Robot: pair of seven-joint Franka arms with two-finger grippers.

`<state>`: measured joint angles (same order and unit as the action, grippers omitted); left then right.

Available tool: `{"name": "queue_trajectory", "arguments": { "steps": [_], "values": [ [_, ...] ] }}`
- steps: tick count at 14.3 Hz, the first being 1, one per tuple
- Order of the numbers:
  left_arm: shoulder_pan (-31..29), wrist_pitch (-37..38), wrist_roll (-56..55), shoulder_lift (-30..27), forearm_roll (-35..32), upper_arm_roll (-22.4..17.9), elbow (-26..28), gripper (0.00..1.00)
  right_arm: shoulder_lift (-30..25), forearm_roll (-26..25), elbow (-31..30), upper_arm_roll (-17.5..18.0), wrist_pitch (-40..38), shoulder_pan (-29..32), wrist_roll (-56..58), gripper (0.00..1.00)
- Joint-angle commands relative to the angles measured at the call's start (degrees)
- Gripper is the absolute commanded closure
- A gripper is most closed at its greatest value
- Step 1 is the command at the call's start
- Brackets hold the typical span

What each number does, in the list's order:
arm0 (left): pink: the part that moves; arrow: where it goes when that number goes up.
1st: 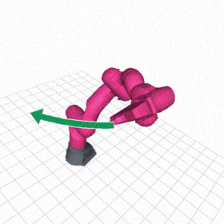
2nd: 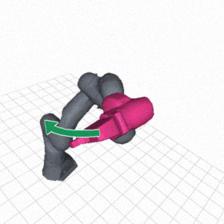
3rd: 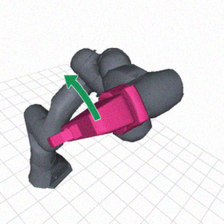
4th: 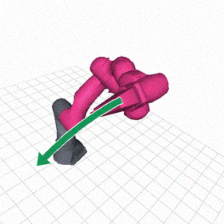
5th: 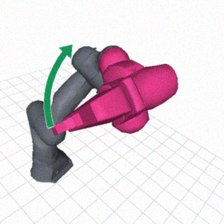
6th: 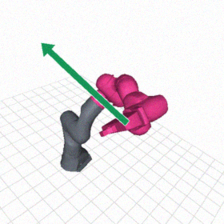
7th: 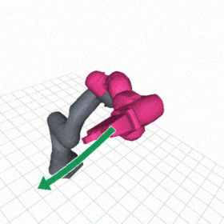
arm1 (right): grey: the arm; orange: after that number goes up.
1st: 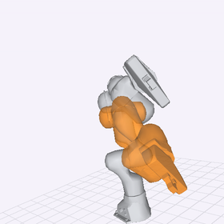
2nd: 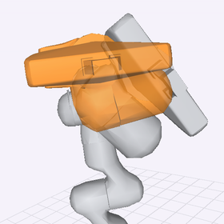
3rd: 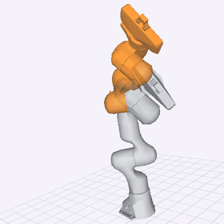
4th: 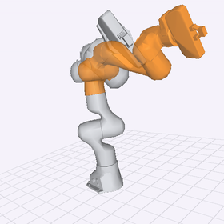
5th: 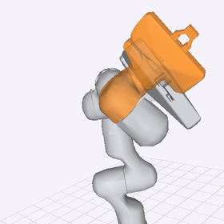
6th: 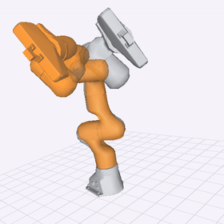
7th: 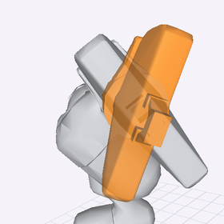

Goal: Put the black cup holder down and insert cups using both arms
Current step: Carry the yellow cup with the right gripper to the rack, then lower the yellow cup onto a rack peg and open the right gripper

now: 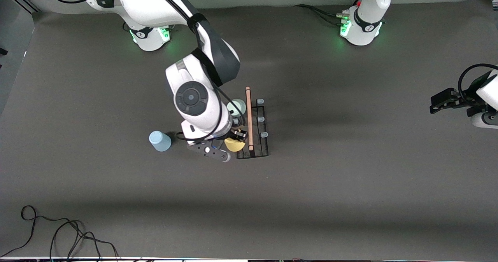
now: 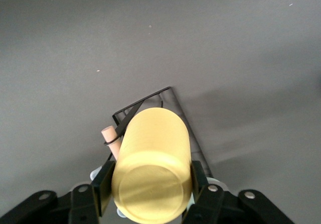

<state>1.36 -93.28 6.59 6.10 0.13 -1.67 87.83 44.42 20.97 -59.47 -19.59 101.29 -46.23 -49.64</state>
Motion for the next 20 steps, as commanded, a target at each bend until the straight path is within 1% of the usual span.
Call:
{"name": "queue_trajectory", "arguments": {
  "steps": [1, 5, 8, 11, 15, 17, 18, 19, 20],
  "values": [
    [-0.13, -0.15, 1.05, 0.05, 0.66, -0.09, -0.55, 0.0, 1.99, -0.13, 2.43, -0.01, 0.14, -0.27, -1.95, 0.71],
    [-0.13, -0.24, 1.05, 0.05, 0.66, -0.17, -0.55, 0.0, 1.9, -2.59, 1.99, -0.01, 0.05, -0.27, -1.78, 0.71],
    [-0.13, -0.24, 1.05, 0.05, 0.66, -0.17, -0.55, 0.0, 1.99, -2.6, 1.82, 0.08, 0.05, -0.27, -1.95, 0.71],
    [-0.13, -0.24, 1.05, 0.05, 0.66, -0.17, -0.55, 0.0, 2.25, -2.6, 0.33, 0.08, 0.23, -0.35, -1.86, 0.71],
    [-0.13, -0.24, 1.05, 0.05, 0.66, -0.17, -0.55, 0.0, 3.13, -2.51, -0.47, 0.08, 2.07, -0.35, -1.86, 0.7],
    [-0.13, -0.24, 1.05, 0.05, 0.66, -0.17, -0.55, 0.0, 3.31, -2.51, -1.08, 0.08, 3.04, -0.36, -1.78, 0.66],
    [-0.13, -0.24, 1.05, 0.14, 0.66, -0.17, -0.55, 0.0, 3.48, -2.42, -1.17, 0.08, 3.21, -0.36, -1.78, 0.59],
    [-0.13, -0.24, 1.05, 0.05, 0.66, -0.17, -0.55, 0.0, 3.92, -2.42, -1.17, 0.08, 3.48, -0.36, -1.69, 0.54],
    [-0.13, -0.24, 1.05, 0.05, 0.66, -0.17, -0.55, 0.0, 4.01, -2.42, -1.17, 0.17, 3.48, -0.36, -1.6, 0.37]
  ]
}}
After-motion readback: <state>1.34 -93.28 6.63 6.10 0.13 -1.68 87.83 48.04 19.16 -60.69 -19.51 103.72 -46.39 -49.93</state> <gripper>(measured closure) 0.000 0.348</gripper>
